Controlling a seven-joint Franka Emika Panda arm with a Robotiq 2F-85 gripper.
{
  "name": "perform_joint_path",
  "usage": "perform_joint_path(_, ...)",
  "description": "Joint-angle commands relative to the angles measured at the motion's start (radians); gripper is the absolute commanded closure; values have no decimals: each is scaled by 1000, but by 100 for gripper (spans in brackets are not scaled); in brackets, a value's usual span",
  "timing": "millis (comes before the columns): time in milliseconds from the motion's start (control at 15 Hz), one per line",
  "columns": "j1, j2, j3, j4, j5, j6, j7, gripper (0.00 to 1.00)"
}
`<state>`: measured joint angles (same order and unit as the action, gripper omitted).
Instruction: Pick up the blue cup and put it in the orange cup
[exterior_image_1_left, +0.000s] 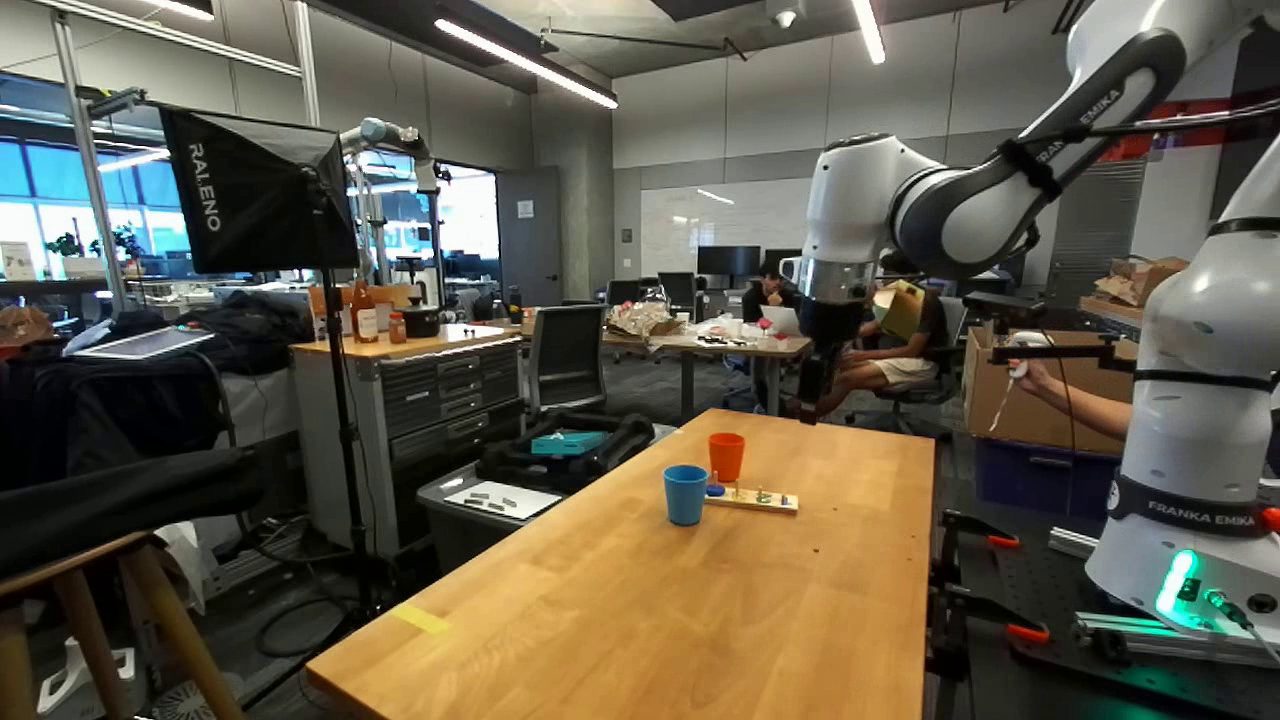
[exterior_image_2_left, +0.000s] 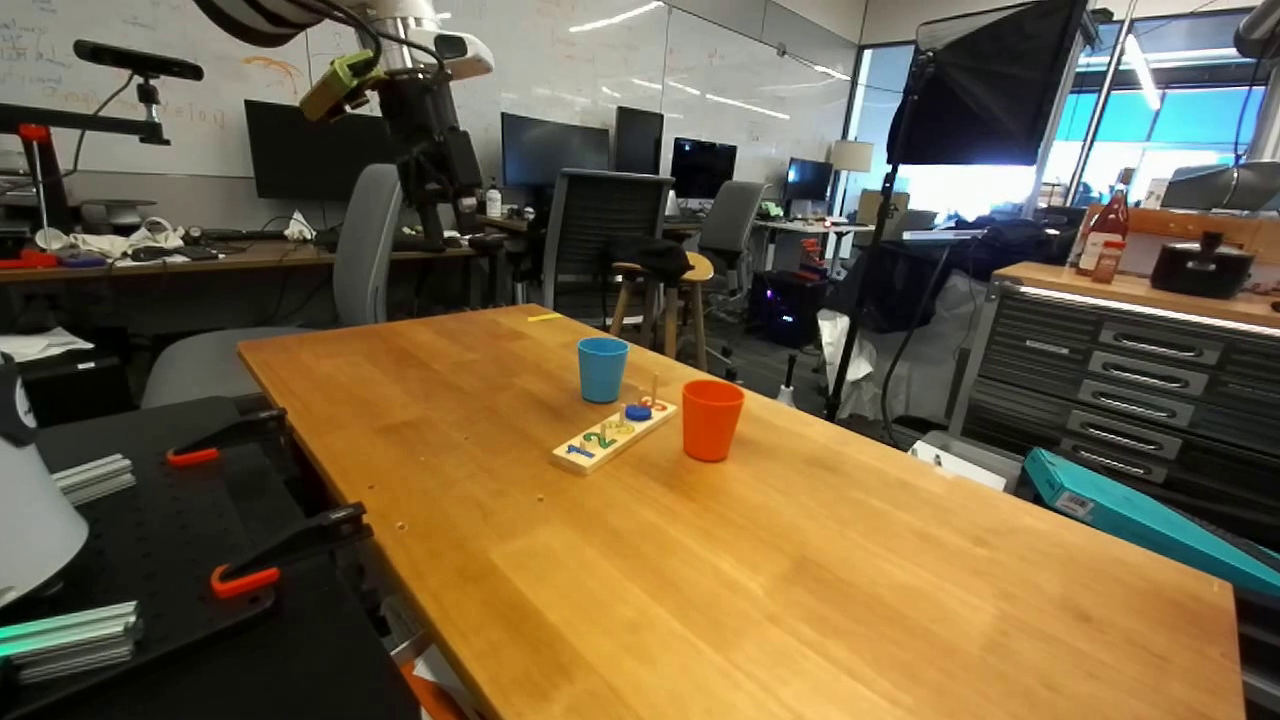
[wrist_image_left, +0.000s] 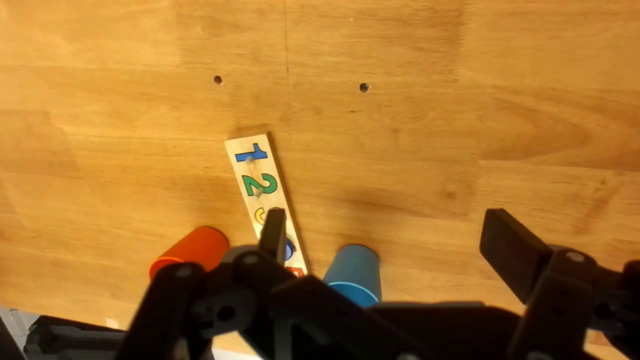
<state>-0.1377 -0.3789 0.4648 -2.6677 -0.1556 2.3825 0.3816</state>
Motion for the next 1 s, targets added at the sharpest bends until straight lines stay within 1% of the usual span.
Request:
perform_joint_path(0,-104,255,92,192,-98,-44,85,0)
perform_joint_path(133,-134,372,105,290,-164,-80,133,0)
perform_joint_path(267,-138,488,94,388,-241,-108,185,0)
perform_joint_path(333,12,545,-59,439,-284,-125,212,0)
perform_joint_path(467,100,652,-152,548,-326,-136,239,0)
perform_joint_path(600,194,755,-247,654,-333,-130,246,0)
perform_joint_path(800,311,906,-352,811,-315,-98,268,0)
perform_joint_path(933,372,999,-404,915,-296,-90,289,0)
